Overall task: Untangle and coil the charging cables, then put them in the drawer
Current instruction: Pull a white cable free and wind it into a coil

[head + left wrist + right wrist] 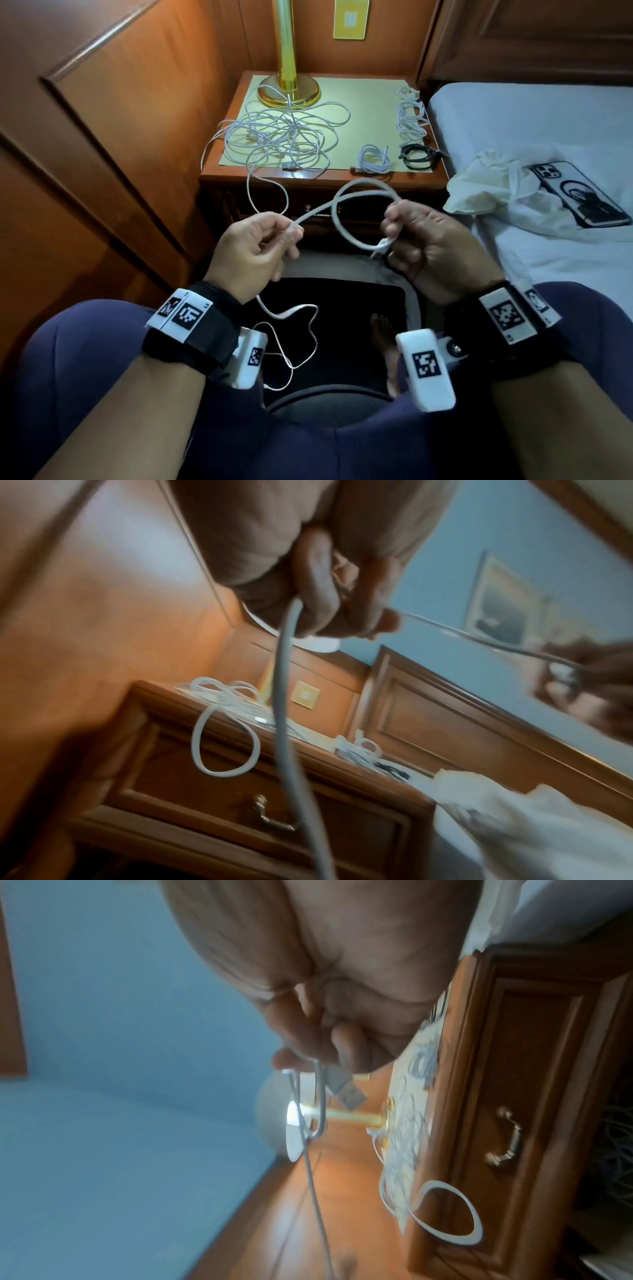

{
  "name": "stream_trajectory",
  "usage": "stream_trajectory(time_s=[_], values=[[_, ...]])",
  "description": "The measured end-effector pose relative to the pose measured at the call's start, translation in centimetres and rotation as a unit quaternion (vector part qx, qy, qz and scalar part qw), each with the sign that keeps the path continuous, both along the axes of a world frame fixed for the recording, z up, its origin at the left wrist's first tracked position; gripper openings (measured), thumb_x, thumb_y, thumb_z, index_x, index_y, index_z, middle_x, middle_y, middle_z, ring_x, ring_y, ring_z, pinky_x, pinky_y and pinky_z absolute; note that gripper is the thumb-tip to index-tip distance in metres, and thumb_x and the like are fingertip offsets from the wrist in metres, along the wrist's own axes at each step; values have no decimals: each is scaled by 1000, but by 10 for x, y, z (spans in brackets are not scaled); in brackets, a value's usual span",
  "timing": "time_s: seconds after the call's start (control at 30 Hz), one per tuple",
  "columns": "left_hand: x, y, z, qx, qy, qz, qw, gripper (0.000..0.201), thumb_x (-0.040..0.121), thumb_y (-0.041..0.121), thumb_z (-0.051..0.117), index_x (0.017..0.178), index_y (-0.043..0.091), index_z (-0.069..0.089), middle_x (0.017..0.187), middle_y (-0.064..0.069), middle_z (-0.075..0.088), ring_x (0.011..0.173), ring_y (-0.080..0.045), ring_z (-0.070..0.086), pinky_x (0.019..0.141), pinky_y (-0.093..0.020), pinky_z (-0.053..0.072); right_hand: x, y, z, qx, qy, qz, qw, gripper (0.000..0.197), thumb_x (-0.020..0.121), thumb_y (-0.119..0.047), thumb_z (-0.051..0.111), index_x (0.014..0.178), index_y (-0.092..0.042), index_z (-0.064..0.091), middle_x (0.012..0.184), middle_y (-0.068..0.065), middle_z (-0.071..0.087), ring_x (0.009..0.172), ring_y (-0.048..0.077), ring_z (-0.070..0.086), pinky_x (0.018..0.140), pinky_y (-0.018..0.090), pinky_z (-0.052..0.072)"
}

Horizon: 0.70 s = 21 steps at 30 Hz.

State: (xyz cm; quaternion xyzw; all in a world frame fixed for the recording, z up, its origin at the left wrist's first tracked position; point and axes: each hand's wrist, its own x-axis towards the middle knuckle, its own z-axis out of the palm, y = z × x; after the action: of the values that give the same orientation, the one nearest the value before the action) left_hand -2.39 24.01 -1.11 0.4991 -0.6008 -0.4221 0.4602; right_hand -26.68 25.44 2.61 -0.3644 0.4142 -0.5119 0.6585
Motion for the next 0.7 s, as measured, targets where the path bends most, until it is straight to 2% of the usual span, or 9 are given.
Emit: stream_trajectory(time_s=[0.07, 0.17, 0.23, 0.3, 0.33, 0.4, 0.5, 0.6, 0.7], values=[[17, -11, -2, -20, 0, 62, 998, 12, 98, 16, 64, 92, 20, 75, 60, 4, 62, 40, -10, 37, 39, -18, 29, -17, -6, 7, 3, -36, -74, 997, 25, 104, -17, 40, 84, -18, 55, 66, -7, 53, 39, 2, 28, 44, 19, 25], [33, -23, 3, -40, 15, 128, 991, 15, 97, 11, 64, 106, 15, 75, 56, 10, 58, 41, -1, 33, 41, -11, 28, -33, -9, 11, -12, -42, -154, 987, 27, 105, -23, 41, 82, -22, 55, 65, -9, 53, 40, 2, 29, 46, 20, 24], [32, -25, 0, -47, -11, 141, 989, 19, 97, 10, 64, 113, 12, 74, 56, 12, 59, 46, 1, 43, 53, -7, 37, -32, -8, 8, -31, -27, -181, 983, 28, 106, -22, 42, 83, -19, 58, 66, -8, 57, 42, 2, 32, 47, 21, 25], [24, -19, -7, -57, -90, 141, 984, 19, 95, 13, 67, 111, 16, 76, 59, 17, 62, 59, 4, 55, 67, -9, 44, -24, -6, 3, -58, 22, -196, 979, 27, 106, -18, 44, 84, -15, 61, 68, -2, 62, 44, 6, 37, 47, 22, 27], [19, -14, -9, -61, -145, 135, 978, 17, 93, 18, 69, 108, 18, 78, 66, 19, 66, 66, 4, 62, 72, -12, 48, -19, -4, 0, -73, 63, -198, 975, 27, 105, -16, 46, 85, -14, 63, 69, 0, 64, 45, 7, 39, 46, 23, 29], [7, -4, -12, -70, -235, 108, 964, 15, 90, 30, 70, 100, 25, 80, 85, 14, 75, 82, -7, 71, 82, -24, 56, -11, -1, -3, -106, 150, -190, 964, 28, 105, -15, 48, 83, -14, 66, 71, 0, 67, 46, 9, 43, 45, 22, 34], [-8, 6, -11, -100, -288, 57, 951, 22, 84, 39, 60, 93, 30, 78, 88, 11, 74, 83, -13, 70, 77, -36, 58, -1, 4, -7, -166, 268, -161, 935, 27, 103, -18, 52, 80, -19, 68, 73, 2, 69, 46, 10, 48, 47, 20, 38], [-14, 7, -9, -153, -276, 12, 949, 16, 87, 32, 63, 91, 25, 77, 85, 11, 70, 78, -13, 68, 68, -37, 58, 5, 6, -12, -196, 353, -125, 906, 25, 102, -20, 55, 81, -22, 68, 75, -2, 70, 47, 8, 51, 49, 20, 40], [-16, 11, -2, -194, -228, -17, 954, 9, 89, 17, 70, 91, 14, 78, 84, 8, 71, 75, -9, 67, 66, -34, 56, 8, 9, -16, -209, 419, -95, 878, 23, 100, -21, 58, 80, -23, 70, 67, -15, 66, 53, 6, 57, 55, 16, 41]])
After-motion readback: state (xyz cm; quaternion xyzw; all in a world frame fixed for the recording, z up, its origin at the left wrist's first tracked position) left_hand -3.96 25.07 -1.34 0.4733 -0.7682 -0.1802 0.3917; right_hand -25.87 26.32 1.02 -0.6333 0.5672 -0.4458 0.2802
